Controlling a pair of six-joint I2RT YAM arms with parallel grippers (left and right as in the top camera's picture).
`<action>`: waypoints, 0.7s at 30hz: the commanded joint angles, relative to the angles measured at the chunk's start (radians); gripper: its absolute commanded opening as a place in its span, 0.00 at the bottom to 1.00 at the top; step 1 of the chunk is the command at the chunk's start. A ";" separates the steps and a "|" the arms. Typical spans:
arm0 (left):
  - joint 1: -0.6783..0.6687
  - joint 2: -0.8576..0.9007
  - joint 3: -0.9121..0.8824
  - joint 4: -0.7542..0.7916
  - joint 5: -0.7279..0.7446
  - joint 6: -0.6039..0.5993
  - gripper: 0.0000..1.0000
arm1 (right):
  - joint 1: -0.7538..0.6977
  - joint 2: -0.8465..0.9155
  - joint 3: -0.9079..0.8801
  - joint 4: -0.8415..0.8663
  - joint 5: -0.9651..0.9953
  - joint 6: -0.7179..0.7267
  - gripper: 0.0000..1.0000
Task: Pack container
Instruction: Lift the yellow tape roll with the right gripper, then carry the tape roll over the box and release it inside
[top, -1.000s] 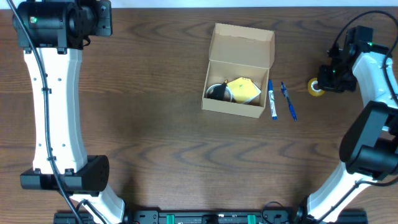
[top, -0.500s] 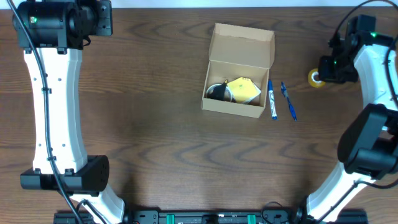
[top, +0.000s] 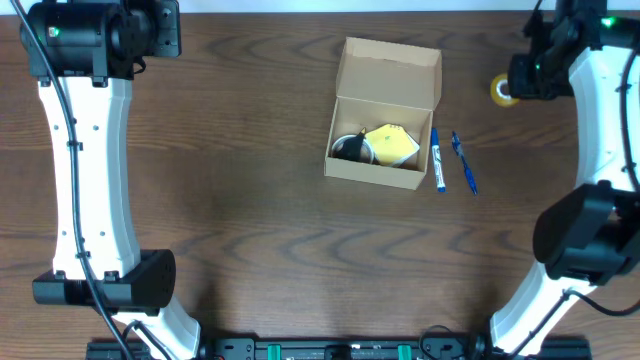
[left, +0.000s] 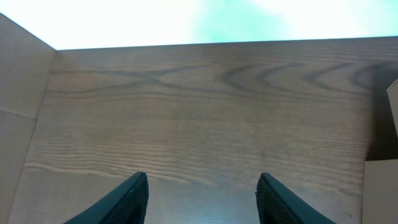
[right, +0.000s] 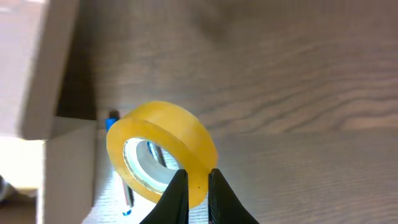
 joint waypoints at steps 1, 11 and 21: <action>0.002 -0.015 0.014 -0.002 0.008 -0.004 0.57 | 0.035 -0.042 0.064 -0.014 -0.007 -0.022 0.09; 0.002 -0.015 0.014 -0.002 0.008 -0.004 0.57 | 0.169 -0.109 0.084 -0.025 -0.006 -0.048 0.11; 0.002 -0.015 0.014 -0.002 0.008 -0.004 0.57 | 0.324 -0.111 0.084 -0.053 0.006 -0.055 0.10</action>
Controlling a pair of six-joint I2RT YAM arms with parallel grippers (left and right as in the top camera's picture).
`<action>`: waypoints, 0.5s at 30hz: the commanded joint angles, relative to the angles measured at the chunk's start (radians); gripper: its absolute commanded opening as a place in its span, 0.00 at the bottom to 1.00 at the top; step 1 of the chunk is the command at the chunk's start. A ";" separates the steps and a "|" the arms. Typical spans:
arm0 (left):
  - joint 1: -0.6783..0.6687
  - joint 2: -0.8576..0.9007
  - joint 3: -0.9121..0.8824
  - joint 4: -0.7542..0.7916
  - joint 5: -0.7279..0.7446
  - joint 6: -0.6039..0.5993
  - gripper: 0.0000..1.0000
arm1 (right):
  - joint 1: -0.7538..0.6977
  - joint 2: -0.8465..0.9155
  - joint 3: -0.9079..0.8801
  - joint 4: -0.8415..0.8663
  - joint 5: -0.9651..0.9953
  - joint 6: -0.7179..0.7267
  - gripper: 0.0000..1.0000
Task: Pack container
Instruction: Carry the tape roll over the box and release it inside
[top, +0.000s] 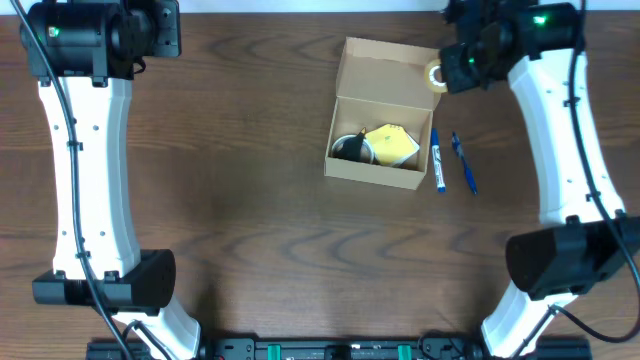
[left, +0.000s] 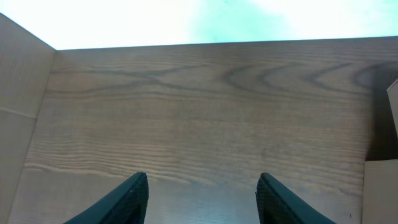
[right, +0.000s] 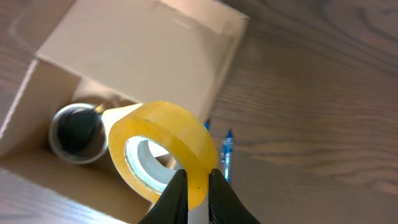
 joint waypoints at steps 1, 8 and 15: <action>0.002 -0.015 0.014 -0.002 0.008 -0.004 0.57 | 0.043 -0.025 0.026 -0.013 0.008 -0.019 0.10; 0.002 -0.015 0.014 -0.002 0.007 0.000 0.57 | 0.092 -0.025 0.021 -0.083 0.008 -0.019 0.08; 0.002 -0.015 0.014 -0.003 0.007 0.000 0.56 | 0.095 -0.025 -0.049 -0.085 0.007 -0.018 0.10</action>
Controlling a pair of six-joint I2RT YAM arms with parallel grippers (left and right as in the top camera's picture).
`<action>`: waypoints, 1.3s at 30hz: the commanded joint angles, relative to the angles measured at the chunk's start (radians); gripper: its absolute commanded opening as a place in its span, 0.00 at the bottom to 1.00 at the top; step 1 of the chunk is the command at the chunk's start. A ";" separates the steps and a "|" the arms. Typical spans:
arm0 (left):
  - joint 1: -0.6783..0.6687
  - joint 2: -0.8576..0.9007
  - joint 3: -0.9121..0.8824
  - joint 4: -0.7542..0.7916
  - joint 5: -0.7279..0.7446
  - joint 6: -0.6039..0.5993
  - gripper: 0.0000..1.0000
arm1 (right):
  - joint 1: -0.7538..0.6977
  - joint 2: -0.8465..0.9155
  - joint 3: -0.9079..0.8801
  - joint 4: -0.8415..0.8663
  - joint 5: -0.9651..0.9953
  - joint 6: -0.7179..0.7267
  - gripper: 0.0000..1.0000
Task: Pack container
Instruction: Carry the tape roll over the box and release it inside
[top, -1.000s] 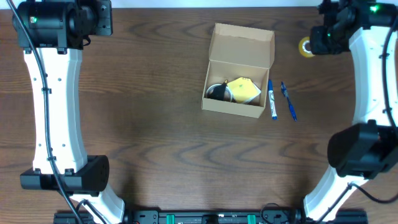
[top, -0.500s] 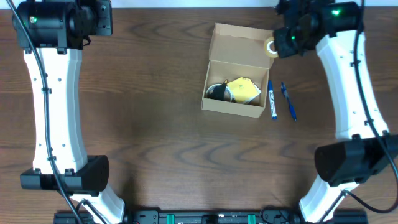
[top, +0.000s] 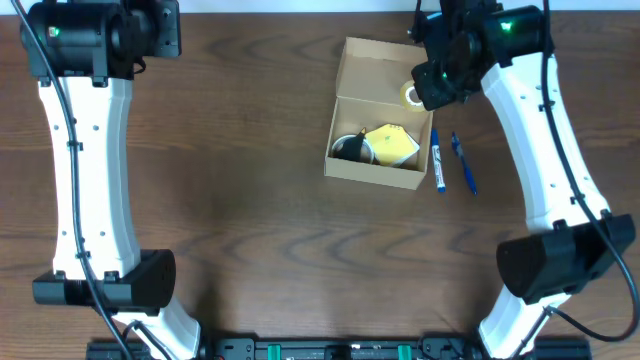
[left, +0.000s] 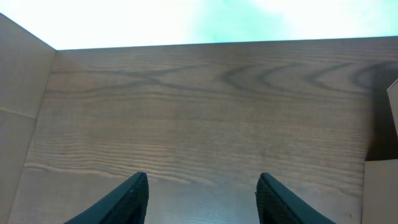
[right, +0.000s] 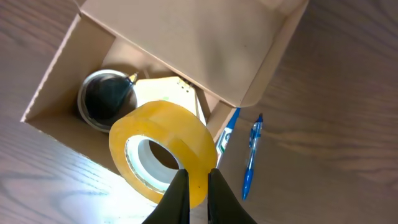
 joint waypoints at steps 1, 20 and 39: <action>0.002 -0.015 0.014 -0.003 0.007 0.000 0.55 | 0.007 -0.023 -0.053 0.003 0.006 -0.012 0.16; 0.002 -0.015 0.014 -0.001 0.029 -0.001 0.55 | 0.054 -0.023 -0.218 0.148 0.045 0.040 0.13; 0.001 -0.007 0.013 -0.035 0.186 -0.001 0.56 | 0.008 -0.023 0.048 0.289 0.090 0.085 0.54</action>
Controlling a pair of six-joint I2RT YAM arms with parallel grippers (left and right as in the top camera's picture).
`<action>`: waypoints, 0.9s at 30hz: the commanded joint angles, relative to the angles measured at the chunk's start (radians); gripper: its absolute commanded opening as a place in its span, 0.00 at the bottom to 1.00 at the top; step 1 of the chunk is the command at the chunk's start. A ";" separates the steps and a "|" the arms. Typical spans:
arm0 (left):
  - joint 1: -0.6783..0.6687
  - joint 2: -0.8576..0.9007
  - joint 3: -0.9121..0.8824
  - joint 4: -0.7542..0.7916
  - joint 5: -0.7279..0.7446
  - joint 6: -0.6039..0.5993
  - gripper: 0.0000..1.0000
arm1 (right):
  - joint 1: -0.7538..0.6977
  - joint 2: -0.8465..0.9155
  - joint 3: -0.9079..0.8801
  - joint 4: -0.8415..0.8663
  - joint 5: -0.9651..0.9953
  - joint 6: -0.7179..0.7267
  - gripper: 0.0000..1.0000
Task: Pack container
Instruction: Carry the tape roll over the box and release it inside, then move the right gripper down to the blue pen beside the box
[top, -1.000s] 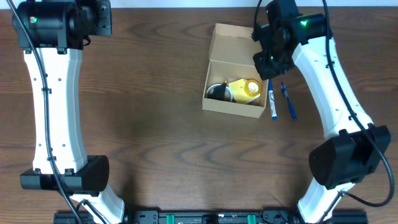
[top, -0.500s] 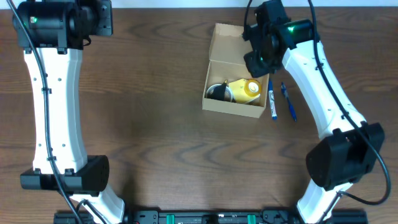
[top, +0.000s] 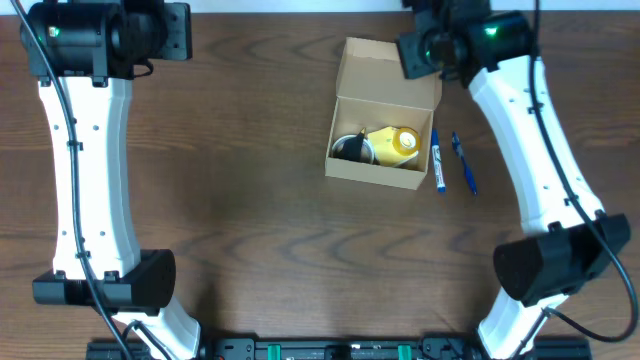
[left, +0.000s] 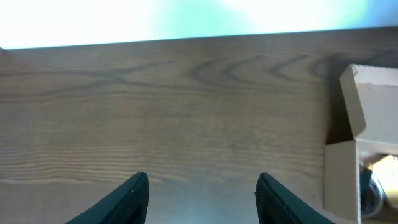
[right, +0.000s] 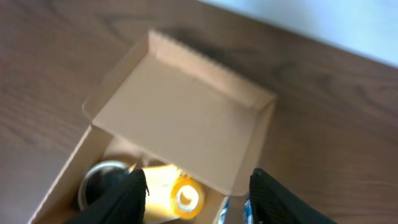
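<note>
An open cardboard box (top: 345, 165) sits mid-table with its lid (top: 392, 70) folded back. Inside lie a dark round cup (top: 351, 148), a yellow packet (top: 381, 140) and the yellow tape roll (top: 406, 141), which also shows in the right wrist view (right: 185, 196). My right gripper (right: 198, 186) hangs open high above the box, nothing between its fingers. Two blue pens (top: 437, 160) (top: 464, 163) lie on the table right of the box. My left gripper (left: 202, 193) is open over bare table at the far left, with the box (left: 341, 171) at its view's right edge.
The wooden table (top: 240, 200) carries the box and pens. The left arm (top: 85, 150) stands along the left side. The right arm (top: 540, 160) reaches from the right over the box's back corner.
My right gripper has opened and let go of the tape roll, which now lies in the box, and the gripper is higher and farther back. The left wrist view has turned towards the box.
My right gripper held the yellow tape roll at the table's far right. Then it held the roll beside the box's lid, and then directly over the open box. Now the roll rests inside and the gripper is open above it.
</note>
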 joint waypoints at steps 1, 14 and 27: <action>0.000 -0.007 0.013 -0.012 0.059 -0.001 0.56 | -0.026 -0.019 0.040 -0.024 0.026 0.013 0.54; -0.073 -0.007 0.013 -0.012 0.083 0.019 0.59 | -0.047 -0.019 0.040 -0.089 0.079 0.013 0.66; -0.091 0.124 0.009 0.032 0.031 0.033 0.58 | -0.143 -0.019 0.034 -0.212 0.083 0.011 0.68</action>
